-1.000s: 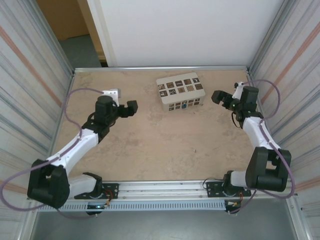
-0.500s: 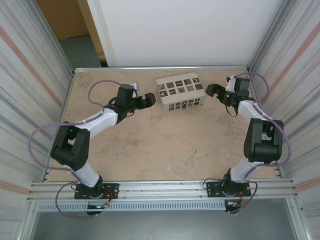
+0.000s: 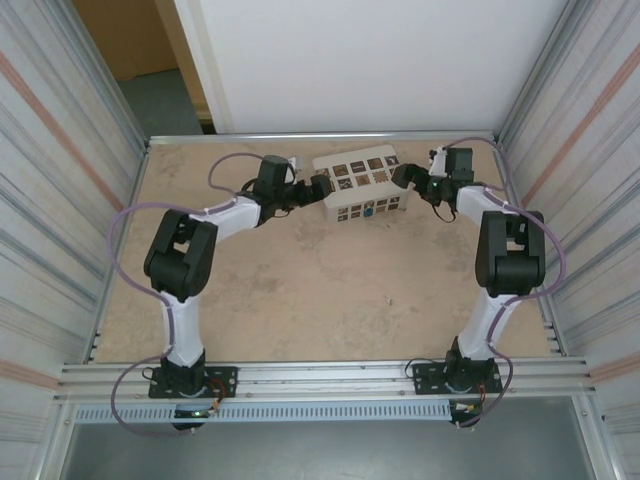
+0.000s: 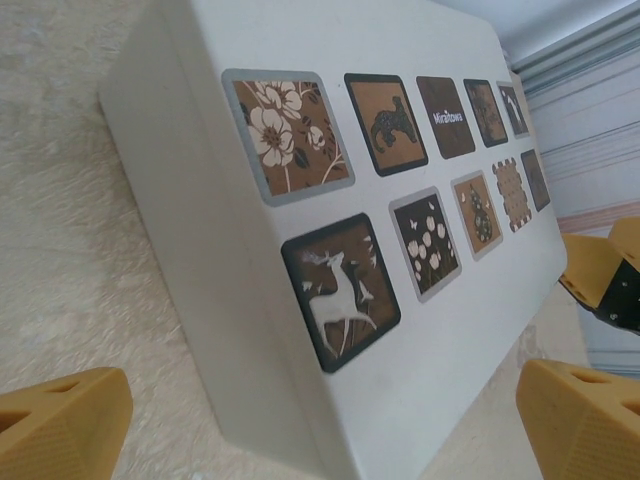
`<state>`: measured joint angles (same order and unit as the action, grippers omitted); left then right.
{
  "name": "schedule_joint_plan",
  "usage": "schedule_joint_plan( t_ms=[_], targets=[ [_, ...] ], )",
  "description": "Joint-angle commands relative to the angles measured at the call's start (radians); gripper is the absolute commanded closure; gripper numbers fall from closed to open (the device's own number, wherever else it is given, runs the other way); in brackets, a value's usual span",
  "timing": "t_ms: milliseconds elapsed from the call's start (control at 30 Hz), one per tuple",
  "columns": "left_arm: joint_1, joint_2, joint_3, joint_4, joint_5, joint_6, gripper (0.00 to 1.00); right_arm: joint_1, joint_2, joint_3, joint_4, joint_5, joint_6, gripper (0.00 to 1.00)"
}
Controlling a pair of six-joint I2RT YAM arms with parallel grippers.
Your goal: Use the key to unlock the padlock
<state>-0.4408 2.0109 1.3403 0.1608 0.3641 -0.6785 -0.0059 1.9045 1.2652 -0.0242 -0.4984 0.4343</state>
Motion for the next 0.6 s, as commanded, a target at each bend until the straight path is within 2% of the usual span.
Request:
schedule_joint_plan(
  t_ms=[0,267,567],
  targets=[
    [-0.007,0.046,0.067,0.017,0.060,-0.035,0.01,0.006,0.035,0.048,0.006,-0.027,-0.001,0.01],
    [-0.024,0.135,0.159,-0.007,0.101,-0.047,0.01,0.019,0.086,0.109,-0.017,-0.079,-0.037,0.01],
    [-0.029,0.132,0.180,-0.019,0.113,-0.047,0.01,0.045,0.089,0.132,-0.060,-0.173,-0.101,0.00]
  ],
)
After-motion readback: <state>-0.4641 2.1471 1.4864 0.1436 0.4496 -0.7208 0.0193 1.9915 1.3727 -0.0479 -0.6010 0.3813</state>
